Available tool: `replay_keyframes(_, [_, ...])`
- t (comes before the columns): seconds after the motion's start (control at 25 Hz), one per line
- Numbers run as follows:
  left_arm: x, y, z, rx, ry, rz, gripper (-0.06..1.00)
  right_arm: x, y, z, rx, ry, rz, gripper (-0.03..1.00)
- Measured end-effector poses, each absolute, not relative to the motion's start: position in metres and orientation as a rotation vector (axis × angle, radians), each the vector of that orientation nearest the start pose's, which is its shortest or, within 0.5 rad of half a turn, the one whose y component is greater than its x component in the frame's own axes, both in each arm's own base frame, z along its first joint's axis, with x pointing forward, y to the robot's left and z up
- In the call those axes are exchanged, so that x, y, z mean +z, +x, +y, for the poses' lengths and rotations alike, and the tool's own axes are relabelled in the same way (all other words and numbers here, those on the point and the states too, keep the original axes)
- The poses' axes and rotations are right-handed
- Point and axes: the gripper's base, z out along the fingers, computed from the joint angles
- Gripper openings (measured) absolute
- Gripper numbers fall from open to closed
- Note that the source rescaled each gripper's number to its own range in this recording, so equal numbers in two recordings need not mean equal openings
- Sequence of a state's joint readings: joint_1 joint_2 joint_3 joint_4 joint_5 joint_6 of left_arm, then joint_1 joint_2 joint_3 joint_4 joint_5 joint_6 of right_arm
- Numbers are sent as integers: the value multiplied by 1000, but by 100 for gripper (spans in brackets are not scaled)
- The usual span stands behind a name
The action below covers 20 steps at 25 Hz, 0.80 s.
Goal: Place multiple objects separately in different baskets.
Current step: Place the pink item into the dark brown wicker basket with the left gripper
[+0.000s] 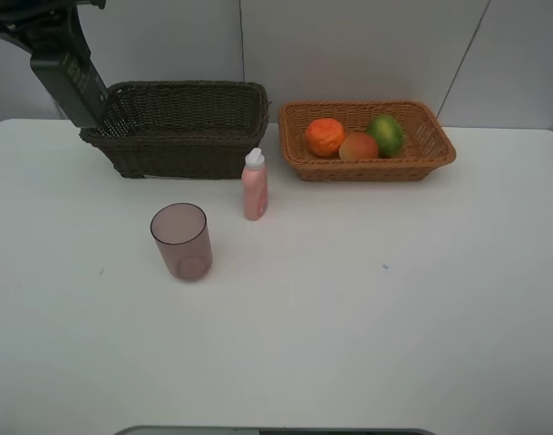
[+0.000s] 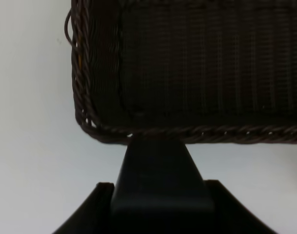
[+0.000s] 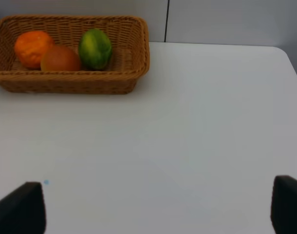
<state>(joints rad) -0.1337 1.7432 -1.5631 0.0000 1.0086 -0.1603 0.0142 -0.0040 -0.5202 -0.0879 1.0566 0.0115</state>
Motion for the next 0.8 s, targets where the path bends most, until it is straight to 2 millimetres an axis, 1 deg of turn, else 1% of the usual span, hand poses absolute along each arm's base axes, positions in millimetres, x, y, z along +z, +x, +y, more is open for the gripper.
replay_keyframes(0.08, [318, 384, -55, -101, -22, 2652, 45, 283, -8, -7, -88, 2, 2014, 93])
replay_keyframes(0.16, [318, 394, -57, -83, -13, 2638, 45, 283, -8, -7, -88, 2, 2014, 93])
replay_keyframes(0.32, [302, 422, -65, -74, 11, 2621, 45, 283, -8, -7, -88, 2, 2014, 93])
replay_keyframes(0.4, [290, 435, -72, -59, 45, 2612, 45, 283, -8, -7, -88, 2, 2014, 93])
replay_keyframes(0.44, [277, 447, -80, -45, 83, 2604, 45, 283, -8, -7, -88, 2, 2014, 93])
replay_keyframes(0.56, [255, 464, -91, -56, 111, 2577, 45, 283, -8, -7, -88, 2, 2014, 93])
replay_keyframes(0.68, [232, 477, -95, -66, 117, 2569, 45, 283, -8, -7, -88, 2, 2014, 93])
replay_keyframes(0.8, [209, 485, -97, -63, 121, 2588, 45, 283, -8, -7, -88, 2, 2014, 93])
